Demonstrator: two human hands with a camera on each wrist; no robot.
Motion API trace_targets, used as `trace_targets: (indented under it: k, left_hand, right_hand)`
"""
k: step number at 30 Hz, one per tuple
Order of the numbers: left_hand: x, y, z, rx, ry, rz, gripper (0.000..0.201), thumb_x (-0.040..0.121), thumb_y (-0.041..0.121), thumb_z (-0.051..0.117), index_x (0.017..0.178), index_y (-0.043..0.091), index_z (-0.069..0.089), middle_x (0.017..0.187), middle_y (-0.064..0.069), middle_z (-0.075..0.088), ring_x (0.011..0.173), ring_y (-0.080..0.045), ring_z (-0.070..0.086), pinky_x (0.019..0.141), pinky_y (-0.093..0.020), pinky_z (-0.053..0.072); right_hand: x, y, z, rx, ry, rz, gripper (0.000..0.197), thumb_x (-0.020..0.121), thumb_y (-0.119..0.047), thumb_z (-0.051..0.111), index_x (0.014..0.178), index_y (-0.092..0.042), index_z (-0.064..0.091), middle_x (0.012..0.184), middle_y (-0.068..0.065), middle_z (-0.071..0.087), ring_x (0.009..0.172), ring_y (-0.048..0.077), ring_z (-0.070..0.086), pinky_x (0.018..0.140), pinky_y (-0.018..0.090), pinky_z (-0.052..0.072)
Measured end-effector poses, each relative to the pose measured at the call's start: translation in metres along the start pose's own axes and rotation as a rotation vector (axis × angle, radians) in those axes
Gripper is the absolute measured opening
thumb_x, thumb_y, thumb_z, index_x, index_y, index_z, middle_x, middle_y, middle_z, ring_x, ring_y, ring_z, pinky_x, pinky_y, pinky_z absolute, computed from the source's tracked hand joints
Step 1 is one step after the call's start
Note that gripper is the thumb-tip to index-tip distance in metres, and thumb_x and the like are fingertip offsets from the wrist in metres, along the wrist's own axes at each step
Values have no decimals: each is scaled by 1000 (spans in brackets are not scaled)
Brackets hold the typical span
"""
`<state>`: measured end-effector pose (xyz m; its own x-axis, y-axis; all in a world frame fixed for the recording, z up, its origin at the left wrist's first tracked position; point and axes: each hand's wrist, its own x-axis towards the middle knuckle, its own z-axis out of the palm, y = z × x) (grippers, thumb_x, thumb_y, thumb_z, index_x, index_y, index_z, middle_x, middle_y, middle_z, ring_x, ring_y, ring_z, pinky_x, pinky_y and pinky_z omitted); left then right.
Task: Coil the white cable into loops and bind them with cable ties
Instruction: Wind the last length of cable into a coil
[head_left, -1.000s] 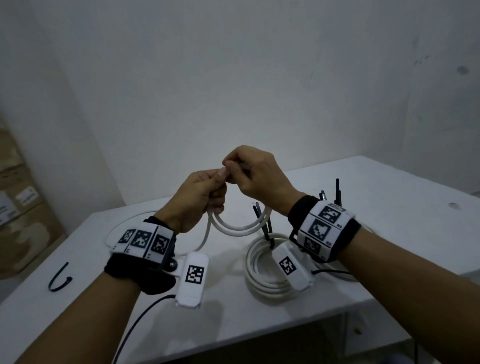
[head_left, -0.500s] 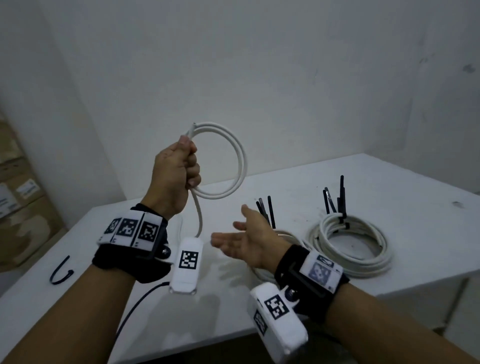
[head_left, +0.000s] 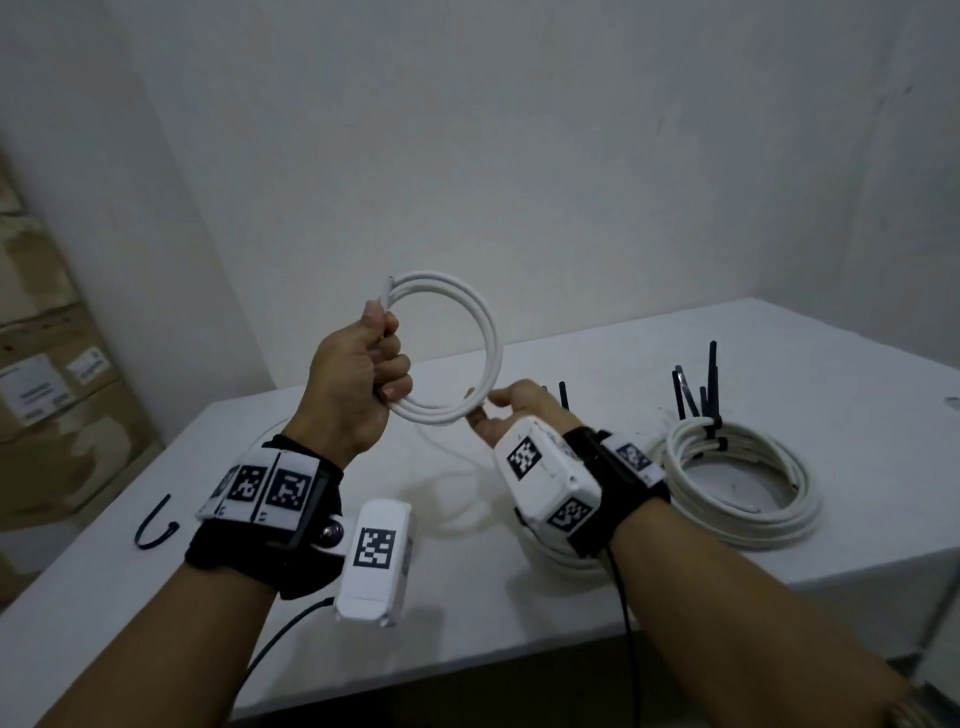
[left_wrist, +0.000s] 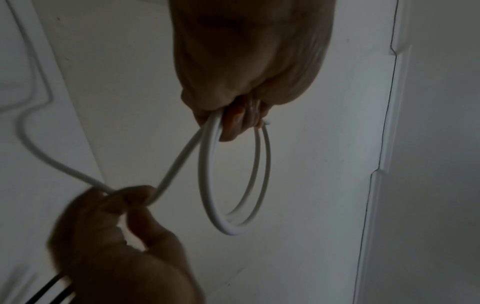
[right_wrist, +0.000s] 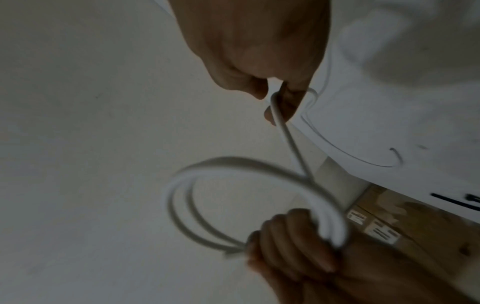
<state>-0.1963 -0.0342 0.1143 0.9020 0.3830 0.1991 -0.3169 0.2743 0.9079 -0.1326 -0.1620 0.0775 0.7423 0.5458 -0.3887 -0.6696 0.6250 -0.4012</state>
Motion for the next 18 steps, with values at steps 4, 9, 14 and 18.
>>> trace_targets:
  k: [4, 9, 14, 18]
  left_hand:
    - [-4, -15, -4, 15, 18, -66, 34, 103, 31, 38, 74, 16, 47, 44, 11, 29, 33, -2, 22, 33, -15, 22]
    - [-5, -24, 0, 7, 13, -105, 33, 103, 30, 38, 75, 15, 45, 44, 11, 28, 33, -2, 21, 33, -15, 20]
    - [-7, -29, 11, 6, -39, -142, 32, 103, 31, 39, 76, 15, 45, 45, 11, 27, 33, -1, 20, 32, -14, 18]
    - [-9, -24, 8, 2, -49, -152, 31, 102, 31, 39, 76, 15, 44, 45, 11, 26, 33, -1, 20, 32, -14, 17]
  right_hand:
    - [15, -32, -1, -187, 39, -94, 17, 101, -3, 28, 97, 6, 43, 87, 14, 51, 73, 25, 54, 73, 29, 48]
    - [21, -49, -3, -223, 91, -268, 19, 101, -9, 30, 95, -10, 48, 80, 12, 42, 57, 19, 40, 50, 31, 35]
    - [24, -66, -15, -97, 110, -280, 12, 100, -11, 35, 97, -9, 46, 73, 10, 40, 54, 16, 35, 49, 24, 32]
    - [28, -79, -26, -37, 159, -316, 25, 97, -2, 24, 77, -8, 37, 70, 10, 39, 44, 14, 33, 40, 21, 31]
